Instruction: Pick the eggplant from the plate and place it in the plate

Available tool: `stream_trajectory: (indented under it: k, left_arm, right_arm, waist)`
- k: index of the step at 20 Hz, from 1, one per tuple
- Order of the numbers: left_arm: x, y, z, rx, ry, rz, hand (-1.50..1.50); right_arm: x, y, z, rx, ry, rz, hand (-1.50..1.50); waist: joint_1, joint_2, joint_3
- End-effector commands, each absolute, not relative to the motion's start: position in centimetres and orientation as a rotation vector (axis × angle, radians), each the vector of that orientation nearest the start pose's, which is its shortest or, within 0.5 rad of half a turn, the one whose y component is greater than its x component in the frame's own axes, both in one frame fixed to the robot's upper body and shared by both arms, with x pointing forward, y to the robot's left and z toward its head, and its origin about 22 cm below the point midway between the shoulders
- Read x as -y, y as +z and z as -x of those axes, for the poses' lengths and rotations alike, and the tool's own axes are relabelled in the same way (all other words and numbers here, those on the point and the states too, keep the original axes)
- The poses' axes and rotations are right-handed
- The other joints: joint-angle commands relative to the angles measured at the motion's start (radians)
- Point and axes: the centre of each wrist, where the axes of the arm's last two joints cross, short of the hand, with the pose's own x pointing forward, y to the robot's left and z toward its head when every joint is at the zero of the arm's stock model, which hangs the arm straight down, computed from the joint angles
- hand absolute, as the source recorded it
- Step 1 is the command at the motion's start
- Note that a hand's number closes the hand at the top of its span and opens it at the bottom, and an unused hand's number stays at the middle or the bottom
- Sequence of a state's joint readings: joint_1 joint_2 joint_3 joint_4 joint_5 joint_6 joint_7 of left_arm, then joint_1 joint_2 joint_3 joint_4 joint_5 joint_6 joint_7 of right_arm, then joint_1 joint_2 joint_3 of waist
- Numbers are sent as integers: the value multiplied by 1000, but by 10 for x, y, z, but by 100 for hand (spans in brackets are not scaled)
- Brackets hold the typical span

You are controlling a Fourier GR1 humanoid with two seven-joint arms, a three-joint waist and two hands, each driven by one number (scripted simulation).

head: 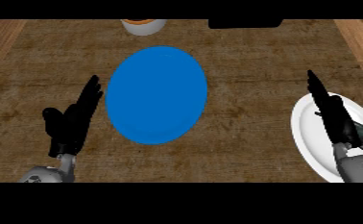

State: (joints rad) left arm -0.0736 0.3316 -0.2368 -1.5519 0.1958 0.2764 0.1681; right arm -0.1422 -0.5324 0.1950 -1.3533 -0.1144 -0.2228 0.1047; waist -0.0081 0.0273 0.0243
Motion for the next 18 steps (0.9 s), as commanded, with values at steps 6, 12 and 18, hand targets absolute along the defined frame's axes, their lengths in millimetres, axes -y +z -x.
stream_trajectory:
  k: [6, 12, 18]
  left_arm:
    - [-261, 62, -291, 1610, -218, -284, 0]
    - [-255, 50, -288, 1565, -189, -224, 0]
    - [-264, 40, -295, 1544, -212, -233, 0]
  right_arm:
    - [270, 55, -306, 1344, 382, -319, -150]
    - [352, 10, -253, 1313, 752, -56, -150]
    - [411, 15, -240, 1417, 1001, 15, -150]
  waist:
    - [19, -20, -23]
    - [-2, -24, -22]
    - [6, -26, -23]
